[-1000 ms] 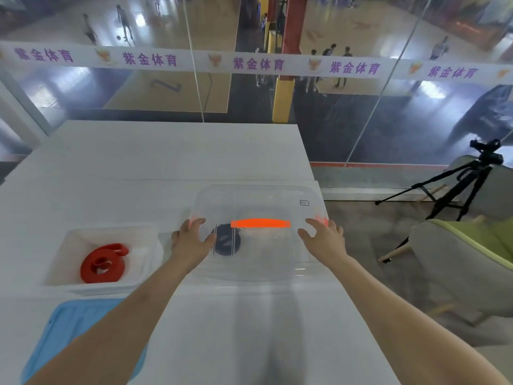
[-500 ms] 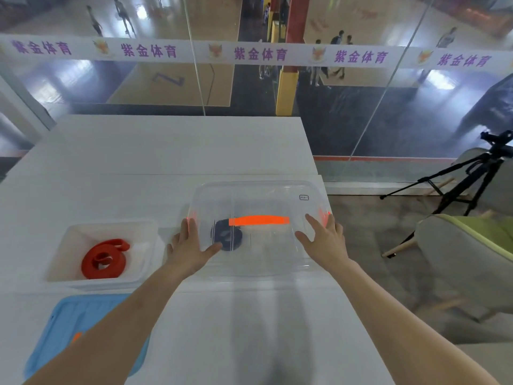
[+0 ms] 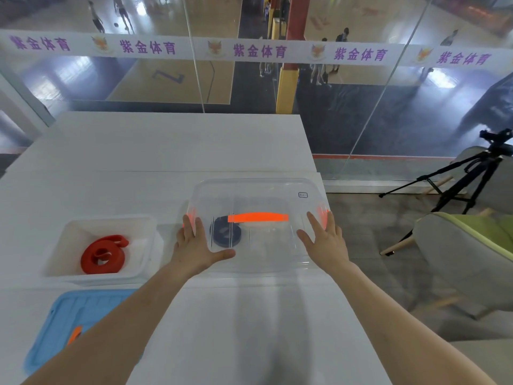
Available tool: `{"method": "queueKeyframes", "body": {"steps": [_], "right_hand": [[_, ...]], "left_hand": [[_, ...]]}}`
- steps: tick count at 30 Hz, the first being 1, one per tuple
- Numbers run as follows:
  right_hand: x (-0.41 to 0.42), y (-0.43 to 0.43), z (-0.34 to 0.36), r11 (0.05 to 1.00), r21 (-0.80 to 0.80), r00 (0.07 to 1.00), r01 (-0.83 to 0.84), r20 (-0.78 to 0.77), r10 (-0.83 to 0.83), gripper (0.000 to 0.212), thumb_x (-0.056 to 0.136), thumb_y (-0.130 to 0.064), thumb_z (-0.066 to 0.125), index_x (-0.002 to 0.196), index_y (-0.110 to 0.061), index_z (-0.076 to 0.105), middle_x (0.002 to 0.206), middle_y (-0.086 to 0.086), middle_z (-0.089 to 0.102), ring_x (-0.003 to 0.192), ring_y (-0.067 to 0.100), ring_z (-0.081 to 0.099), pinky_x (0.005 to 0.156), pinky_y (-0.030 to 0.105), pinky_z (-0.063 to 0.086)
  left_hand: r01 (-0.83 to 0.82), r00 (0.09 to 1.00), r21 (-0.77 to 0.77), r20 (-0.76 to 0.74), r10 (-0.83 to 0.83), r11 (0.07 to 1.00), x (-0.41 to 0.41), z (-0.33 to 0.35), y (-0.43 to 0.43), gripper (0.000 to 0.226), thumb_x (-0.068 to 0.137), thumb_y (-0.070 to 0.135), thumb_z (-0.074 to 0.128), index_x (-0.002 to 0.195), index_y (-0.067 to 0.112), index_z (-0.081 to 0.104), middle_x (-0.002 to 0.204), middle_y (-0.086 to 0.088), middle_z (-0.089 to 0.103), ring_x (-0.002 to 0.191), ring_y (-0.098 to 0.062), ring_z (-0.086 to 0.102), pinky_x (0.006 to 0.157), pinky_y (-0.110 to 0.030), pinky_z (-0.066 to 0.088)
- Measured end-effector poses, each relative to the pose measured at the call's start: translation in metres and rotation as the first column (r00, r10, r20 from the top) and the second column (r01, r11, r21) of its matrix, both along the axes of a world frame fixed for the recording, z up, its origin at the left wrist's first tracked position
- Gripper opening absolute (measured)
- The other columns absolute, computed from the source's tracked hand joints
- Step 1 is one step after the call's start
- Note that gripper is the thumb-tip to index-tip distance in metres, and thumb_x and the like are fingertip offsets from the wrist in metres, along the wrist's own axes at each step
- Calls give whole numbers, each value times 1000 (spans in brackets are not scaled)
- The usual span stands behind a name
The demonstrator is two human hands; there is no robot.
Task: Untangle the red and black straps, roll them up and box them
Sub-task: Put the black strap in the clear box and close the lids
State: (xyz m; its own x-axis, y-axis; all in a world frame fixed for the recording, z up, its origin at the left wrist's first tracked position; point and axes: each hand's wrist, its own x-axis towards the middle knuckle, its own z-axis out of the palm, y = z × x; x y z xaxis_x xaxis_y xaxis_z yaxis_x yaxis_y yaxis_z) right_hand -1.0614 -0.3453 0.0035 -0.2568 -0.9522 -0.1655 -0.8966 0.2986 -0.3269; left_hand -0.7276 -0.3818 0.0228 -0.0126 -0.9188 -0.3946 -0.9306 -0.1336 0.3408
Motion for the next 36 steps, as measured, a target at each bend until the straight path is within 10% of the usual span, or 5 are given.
{"method": "queueKeyframes", "body": {"steps": [18, 25, 36], "right_hand": [[8, 2, 8, 998, 61, 987, -21, -159, 30, 64, 106, -65, 27, 164, -39, 16, 174, 19, 2, 159, 42, 13, 123, 61, 23], [85, 37, 25, 956, -275, 994, -105, -29, 102, 41, 107, -36, 52, 147, -27, 56, 165, 17, 39, 151, 44, 36, 119, 60, 37], [305, 105, 9, 873, -345, 930, -344, 1, 367, 36, 99, -24, 62, 136, -24, 60, 154, 11, 50, 140, 34, 47, 111, 48, 48]], "left_hand": [[70, 991, 74, 107, -78, 995, 0, 5, 4, 141, 67, 98, 48, 162, 18, -20, 165, -16, -37, 157, -37, -23, 126, -60, -5], [2, 992, -303, -122, -41, 953, 33, 10, 64, 78, 100, 54, 52, 165, 25, 18, 174, -8, 11, 160, -28, 15, 127, -47, 23], [-104, 979, -270, -197, 50, 957, 205, -12, 150, 64, 103, 48, 52, 160, 25, 33, 168, -4, 29, 155, -25, 27, 121, -46, 30]]}}
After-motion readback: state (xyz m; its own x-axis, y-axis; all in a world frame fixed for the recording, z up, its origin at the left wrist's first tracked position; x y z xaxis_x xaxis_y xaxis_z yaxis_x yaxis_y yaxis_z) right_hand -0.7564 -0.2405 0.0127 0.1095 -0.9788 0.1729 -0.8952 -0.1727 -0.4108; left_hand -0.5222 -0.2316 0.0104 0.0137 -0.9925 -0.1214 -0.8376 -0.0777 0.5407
